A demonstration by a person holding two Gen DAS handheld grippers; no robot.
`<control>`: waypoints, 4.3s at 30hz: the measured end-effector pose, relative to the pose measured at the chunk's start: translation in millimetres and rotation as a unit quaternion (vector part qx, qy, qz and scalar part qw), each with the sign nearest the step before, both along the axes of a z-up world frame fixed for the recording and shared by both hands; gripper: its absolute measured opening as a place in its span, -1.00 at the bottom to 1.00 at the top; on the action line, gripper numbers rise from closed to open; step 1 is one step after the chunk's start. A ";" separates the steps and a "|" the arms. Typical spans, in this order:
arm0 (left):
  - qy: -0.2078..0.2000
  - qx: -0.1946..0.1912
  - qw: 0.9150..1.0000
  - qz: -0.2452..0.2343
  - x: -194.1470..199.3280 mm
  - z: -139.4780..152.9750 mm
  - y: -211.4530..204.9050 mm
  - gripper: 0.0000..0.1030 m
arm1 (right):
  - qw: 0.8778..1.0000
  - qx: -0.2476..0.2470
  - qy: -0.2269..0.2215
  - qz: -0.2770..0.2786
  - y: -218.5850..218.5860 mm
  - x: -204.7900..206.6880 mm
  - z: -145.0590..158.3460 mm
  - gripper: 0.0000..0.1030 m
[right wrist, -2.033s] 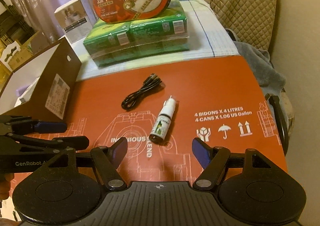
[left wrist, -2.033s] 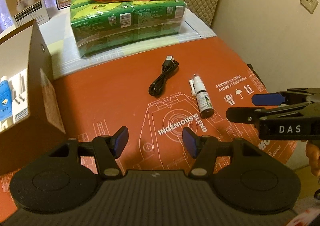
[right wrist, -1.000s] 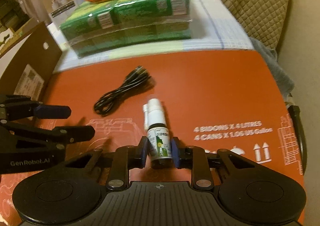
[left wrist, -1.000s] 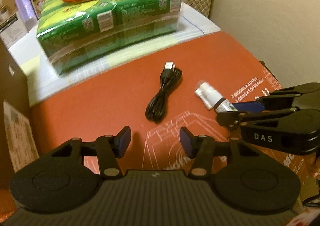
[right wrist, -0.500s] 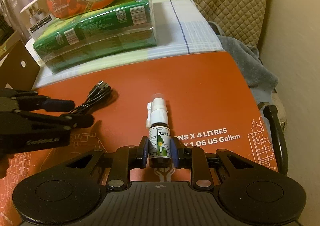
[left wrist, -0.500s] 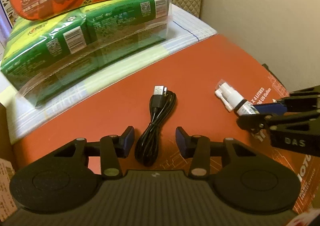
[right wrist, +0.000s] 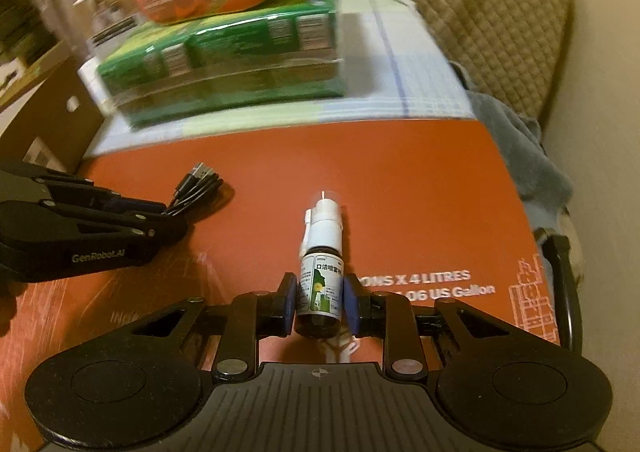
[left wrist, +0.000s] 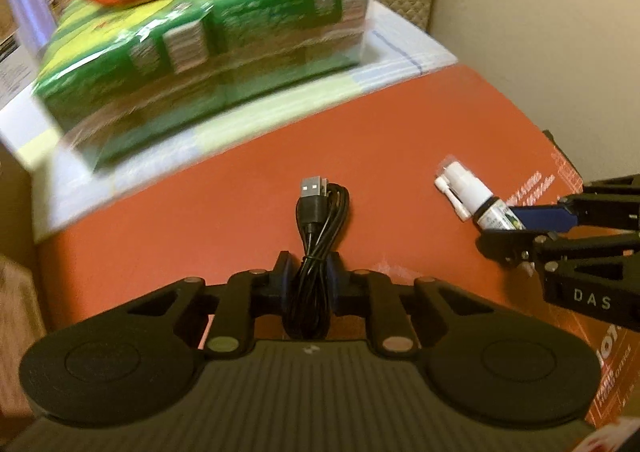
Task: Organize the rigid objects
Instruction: 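Lift the black cable with the left gripper while the right gripper lifts the spray bottle, then carry the cable with the left gripper while the right gripper carries the spray bottle into the box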
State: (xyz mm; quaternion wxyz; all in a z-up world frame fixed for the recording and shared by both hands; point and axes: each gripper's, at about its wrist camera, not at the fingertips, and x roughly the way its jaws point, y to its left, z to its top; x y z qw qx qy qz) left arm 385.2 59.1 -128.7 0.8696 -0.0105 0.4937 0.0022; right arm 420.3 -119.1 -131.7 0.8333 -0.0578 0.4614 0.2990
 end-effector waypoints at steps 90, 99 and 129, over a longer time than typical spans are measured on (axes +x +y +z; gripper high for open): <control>-0.102 -0.020 0.975 0.198 -221.1 125.9 67.8 -0.81 | 0.970 0.125 -0.004 0.209 89.2 -125.4 107.0 -0.61; -0.116 -0.001 0.969 0.216 -234.3 145.4 124.7 -0.81 | 0.962 0.151 -0.007 0.227 150.1 -137.8 128.4 -0.61; -0.064 0.016 0.973 0.220 -156.7 123.2 291.9 -0.81 | 0.982 0.136 0.029 0.129 317.7 -88.6 120.1 -0.61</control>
